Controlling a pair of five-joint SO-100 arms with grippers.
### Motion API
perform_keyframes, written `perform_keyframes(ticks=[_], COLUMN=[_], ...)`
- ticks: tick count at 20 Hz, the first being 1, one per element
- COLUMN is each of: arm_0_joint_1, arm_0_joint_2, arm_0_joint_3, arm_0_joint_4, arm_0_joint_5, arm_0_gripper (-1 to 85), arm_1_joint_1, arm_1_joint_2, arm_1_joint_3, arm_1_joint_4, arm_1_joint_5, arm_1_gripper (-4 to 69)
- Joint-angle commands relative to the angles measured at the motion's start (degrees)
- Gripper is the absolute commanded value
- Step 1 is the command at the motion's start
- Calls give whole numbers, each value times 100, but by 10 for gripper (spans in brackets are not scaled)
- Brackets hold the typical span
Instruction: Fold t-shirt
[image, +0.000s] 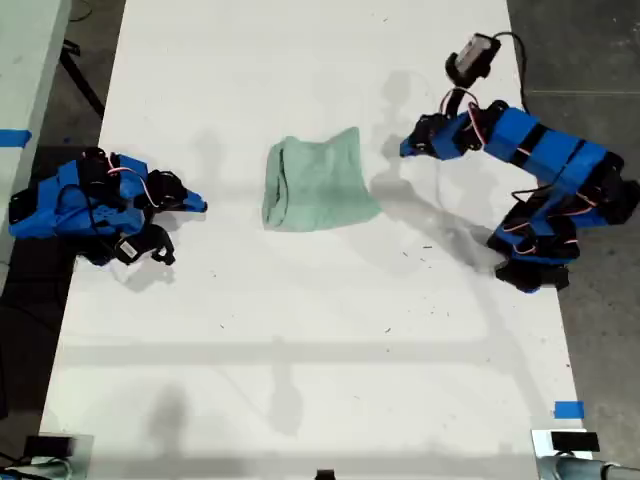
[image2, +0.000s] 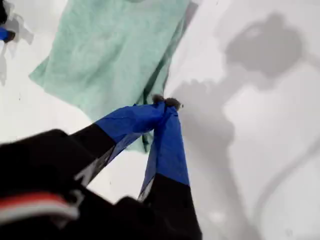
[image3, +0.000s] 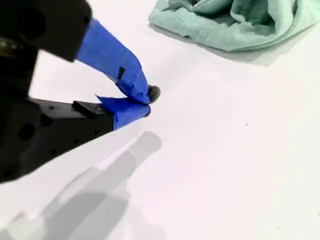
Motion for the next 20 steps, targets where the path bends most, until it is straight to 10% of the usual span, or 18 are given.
perform_keyframes(ticks=[1, 7, 13, 15, 20], arm_0_joint_1=[-167, -325, -255, -246, -229], arm_0_joint_2=[26, 26, 26, 26, 26], arm_0_joint_3=[-44, -44, -44, -44, -44], arm_0_joint_4=[18, 18, 18, 18, 18], arm_0_joint_5=[-26, 0, 9, 9, 9], arm_0_gripper=[2, 2, 3, 3, 3], arm_1_joint_1=[-413, -765, -817, -800, -817], arm_1_joint_2=[2637, 7093, 7049, 7058, 7058], arm_1_joint_3=[1898, 4737, 4702, 4702, 4702], arm_1_joint_4=[501, 2241, 2259, 2259, 2268], arm_1_joint_5=[703, 2971, 1494, -360, -299], arm_1_gripper=[-12, -11, -4, -4, -7])
